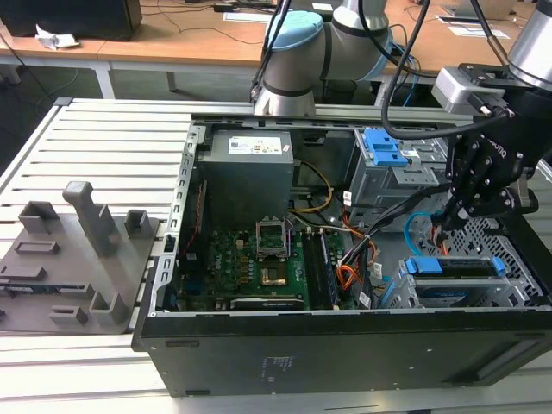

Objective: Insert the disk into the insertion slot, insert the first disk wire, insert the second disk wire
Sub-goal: 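Insert the first disk wire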

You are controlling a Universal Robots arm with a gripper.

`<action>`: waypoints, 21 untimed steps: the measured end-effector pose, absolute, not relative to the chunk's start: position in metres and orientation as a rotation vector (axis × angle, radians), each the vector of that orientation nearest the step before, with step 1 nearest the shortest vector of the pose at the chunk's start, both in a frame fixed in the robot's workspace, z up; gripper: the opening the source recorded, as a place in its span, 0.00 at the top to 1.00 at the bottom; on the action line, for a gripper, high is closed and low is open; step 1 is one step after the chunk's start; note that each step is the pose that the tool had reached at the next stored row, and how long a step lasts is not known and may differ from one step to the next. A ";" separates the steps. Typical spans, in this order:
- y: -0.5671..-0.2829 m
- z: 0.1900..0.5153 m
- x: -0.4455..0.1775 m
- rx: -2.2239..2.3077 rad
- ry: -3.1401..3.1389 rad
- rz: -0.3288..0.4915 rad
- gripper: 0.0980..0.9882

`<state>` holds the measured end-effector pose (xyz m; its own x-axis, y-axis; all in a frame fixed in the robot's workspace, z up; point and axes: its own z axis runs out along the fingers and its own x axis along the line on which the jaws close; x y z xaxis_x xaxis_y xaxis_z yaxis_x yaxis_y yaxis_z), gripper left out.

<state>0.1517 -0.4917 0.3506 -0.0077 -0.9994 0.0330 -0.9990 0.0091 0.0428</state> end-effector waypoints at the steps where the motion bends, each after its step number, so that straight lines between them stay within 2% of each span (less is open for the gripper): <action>1: -0.492 0.351 0.152 2.174 -2.193 -0.011 0.92; 8: -0.492 0.351 0.156 2.174 -2.192 -0.012 0.92; 21: -0.521 0.351 0.156 2.174 -2.192 -0.012 0.92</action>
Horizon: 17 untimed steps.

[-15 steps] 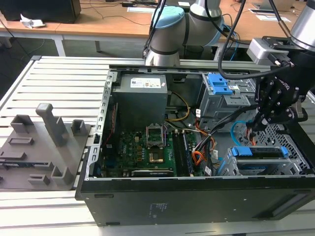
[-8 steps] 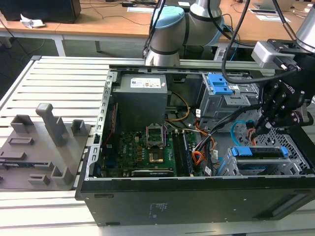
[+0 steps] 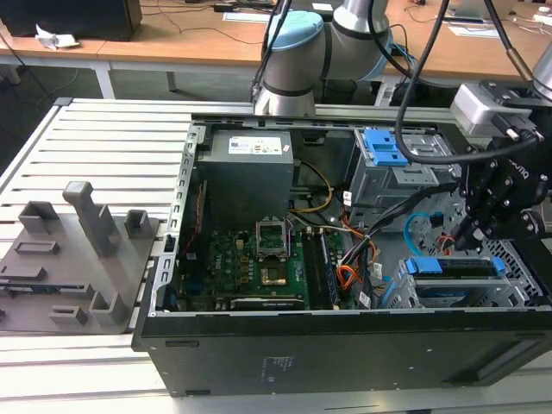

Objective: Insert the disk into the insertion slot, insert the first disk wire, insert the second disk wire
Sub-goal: 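Insert the first disk wire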

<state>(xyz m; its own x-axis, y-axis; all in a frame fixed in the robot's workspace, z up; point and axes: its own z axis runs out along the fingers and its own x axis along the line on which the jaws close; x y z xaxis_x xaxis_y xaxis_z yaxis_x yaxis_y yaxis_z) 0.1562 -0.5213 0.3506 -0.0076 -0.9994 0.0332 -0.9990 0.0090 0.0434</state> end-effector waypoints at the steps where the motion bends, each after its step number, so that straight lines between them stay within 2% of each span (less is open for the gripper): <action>1: -0.522 0.351 0.156 2.174 -2.192 -0.012 0.92; 17: -0.529 0.345 0.156 2.174 -2.192 -0.012 0.92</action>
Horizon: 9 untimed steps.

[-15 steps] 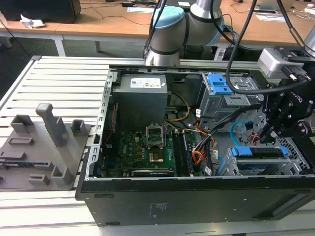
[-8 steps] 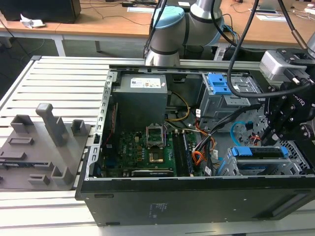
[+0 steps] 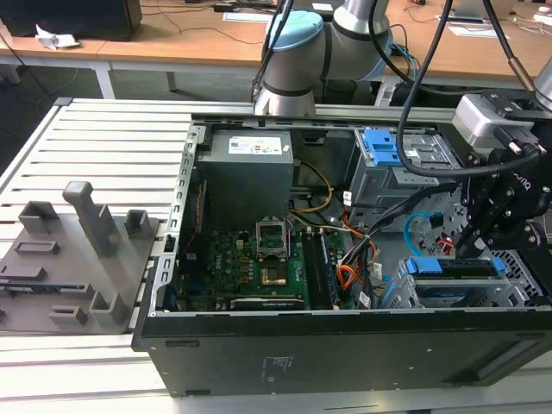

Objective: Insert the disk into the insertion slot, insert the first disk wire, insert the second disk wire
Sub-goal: 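Insert the first disk wire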

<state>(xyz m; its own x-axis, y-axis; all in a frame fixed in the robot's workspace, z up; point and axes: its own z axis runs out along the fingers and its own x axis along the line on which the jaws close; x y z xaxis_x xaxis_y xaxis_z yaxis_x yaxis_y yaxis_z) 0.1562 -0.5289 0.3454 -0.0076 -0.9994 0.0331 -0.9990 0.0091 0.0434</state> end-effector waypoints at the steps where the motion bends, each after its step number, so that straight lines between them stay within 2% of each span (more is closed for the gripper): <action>1: -0.529 0.345 0.156 2.175 -2.193 -0.013 0.92; 9: -0.534 0.344 0.161 2.176 -2.194 -0.016 0.92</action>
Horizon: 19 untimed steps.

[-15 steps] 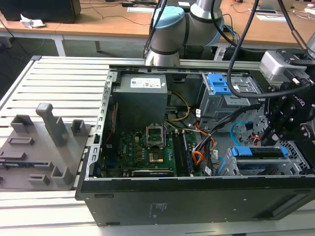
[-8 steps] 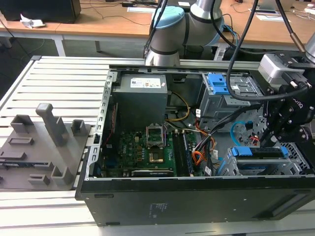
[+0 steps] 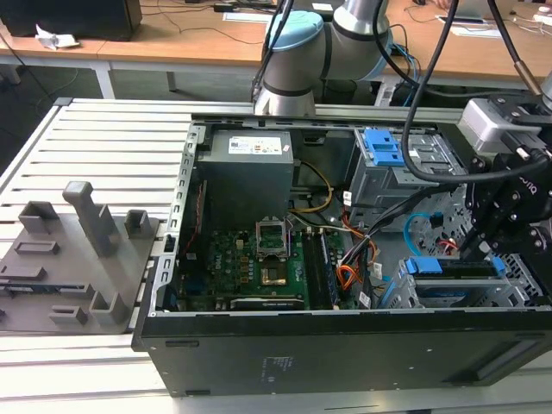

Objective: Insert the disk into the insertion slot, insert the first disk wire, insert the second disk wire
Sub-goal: 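Insert the first disk wire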

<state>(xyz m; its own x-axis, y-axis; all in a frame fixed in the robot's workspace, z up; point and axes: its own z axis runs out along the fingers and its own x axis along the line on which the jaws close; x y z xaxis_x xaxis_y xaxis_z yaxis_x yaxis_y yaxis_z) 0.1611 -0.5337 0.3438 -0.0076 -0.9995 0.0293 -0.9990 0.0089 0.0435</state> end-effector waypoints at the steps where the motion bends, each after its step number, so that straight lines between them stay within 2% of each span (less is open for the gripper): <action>1: -0.535 0.344 0.161 2.176 -2.194 -0.016 0.92; 19: -0.537 0.341 0.165 2.187 -2.204 -0.040 0.92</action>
